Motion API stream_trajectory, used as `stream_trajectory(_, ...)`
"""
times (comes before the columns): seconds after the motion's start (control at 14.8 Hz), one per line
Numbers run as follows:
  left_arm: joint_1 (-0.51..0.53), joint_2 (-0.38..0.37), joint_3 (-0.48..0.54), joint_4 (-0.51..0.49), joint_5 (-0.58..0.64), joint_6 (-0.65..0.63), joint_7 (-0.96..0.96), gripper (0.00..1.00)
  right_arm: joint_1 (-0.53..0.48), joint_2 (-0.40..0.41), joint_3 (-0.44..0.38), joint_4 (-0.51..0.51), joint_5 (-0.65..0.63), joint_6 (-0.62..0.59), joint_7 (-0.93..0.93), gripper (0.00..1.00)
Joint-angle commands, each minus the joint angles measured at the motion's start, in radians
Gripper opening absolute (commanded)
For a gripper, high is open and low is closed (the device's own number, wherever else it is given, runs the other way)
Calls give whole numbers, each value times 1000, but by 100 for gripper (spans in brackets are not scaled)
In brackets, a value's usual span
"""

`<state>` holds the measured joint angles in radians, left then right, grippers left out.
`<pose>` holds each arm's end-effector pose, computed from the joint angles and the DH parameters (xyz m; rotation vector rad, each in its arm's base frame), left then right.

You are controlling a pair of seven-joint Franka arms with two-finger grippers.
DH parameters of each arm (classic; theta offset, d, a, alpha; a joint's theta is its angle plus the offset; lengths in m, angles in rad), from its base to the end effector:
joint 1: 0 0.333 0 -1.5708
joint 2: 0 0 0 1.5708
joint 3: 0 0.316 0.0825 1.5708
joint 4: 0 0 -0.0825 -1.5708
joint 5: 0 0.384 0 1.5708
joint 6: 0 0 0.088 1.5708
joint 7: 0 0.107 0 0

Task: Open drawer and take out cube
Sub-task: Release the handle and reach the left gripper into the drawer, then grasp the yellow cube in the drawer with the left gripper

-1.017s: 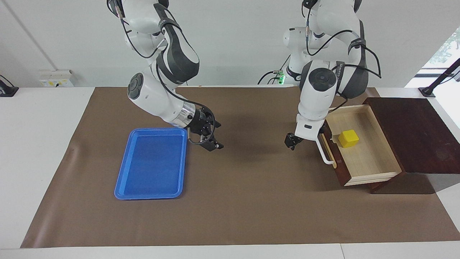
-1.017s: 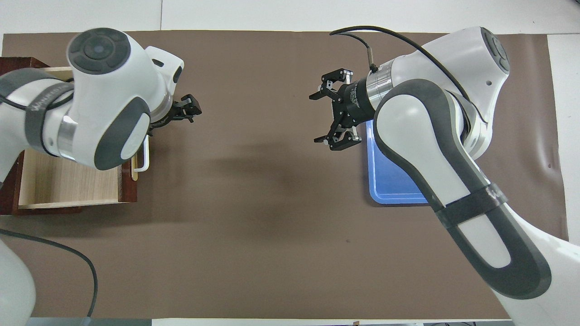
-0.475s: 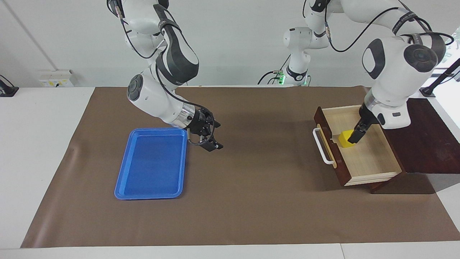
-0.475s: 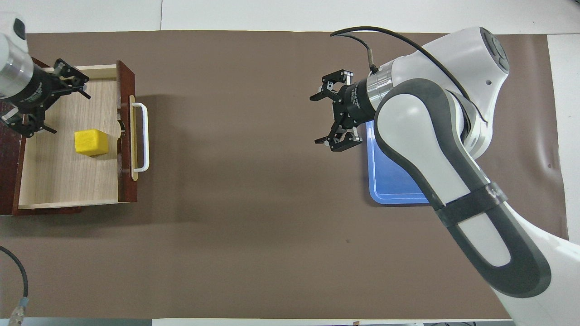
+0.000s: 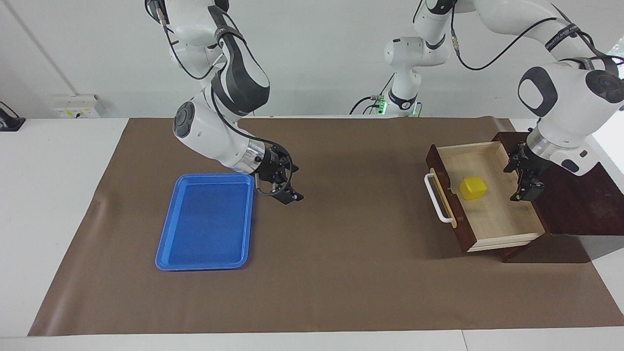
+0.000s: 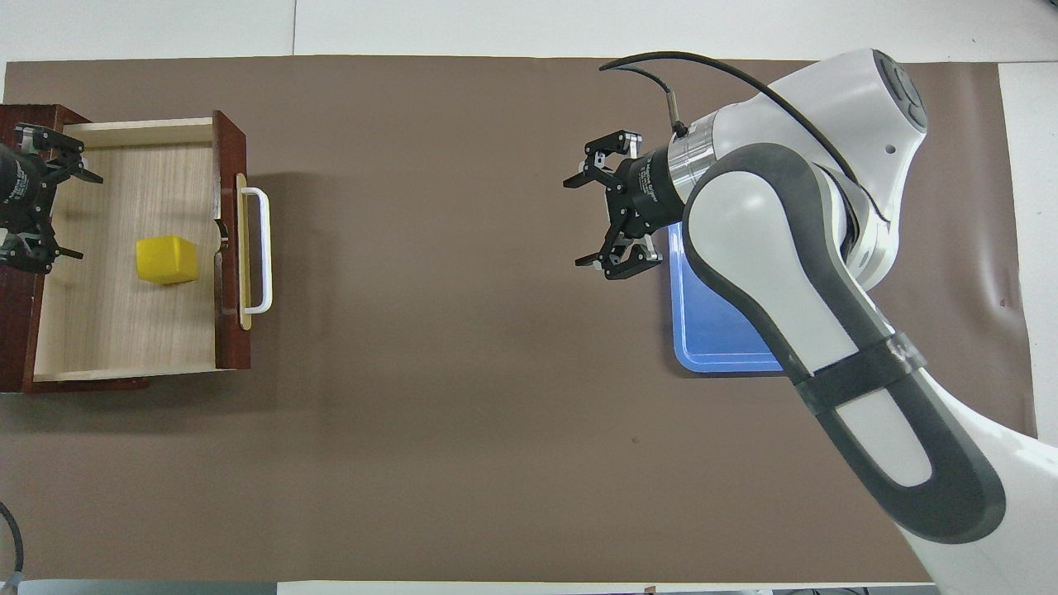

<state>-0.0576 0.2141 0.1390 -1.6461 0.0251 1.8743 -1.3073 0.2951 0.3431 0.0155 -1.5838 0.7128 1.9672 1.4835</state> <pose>0.6268 0.0465 0.4893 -2.3977 -1.9750 -0.0682 0.6258 0.2440 0.4579 -1.9608 1.7304 0.6748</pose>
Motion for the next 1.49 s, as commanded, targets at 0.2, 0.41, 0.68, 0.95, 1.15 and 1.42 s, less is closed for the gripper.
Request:
stream_trajectory(0.2,-25,-79,-53,-138,-11,17,-211,100,-7,-9,0,-2,4,-19,-31,100)
stream_trajectory(0.41,-25,-84,-59,-179,-10,9,-228,100,-10,-9,-2,-5,4,-31,-54,100)
stream_trajectory(0.68,-30,-96,-58,-204,-10,2,-262,100,-10,-10,-2,-10,4,-31,-60,100)
stream_trajectory(0.95,-28,-111,-50,-238,-11,34,-287,100,-10,-12,-2,-16,4,-31,-71,100)
stream_trajectory(1.15,-25,-114,-49,-256,-11,52,-290,100,-11,-12,-2,-16,2,-31,-72,100)
stream_trajectory(1.42,-24,-119,-47,-256,-11,65,-317,100,-11,-12,-2,-16,4,-31,-72,100)
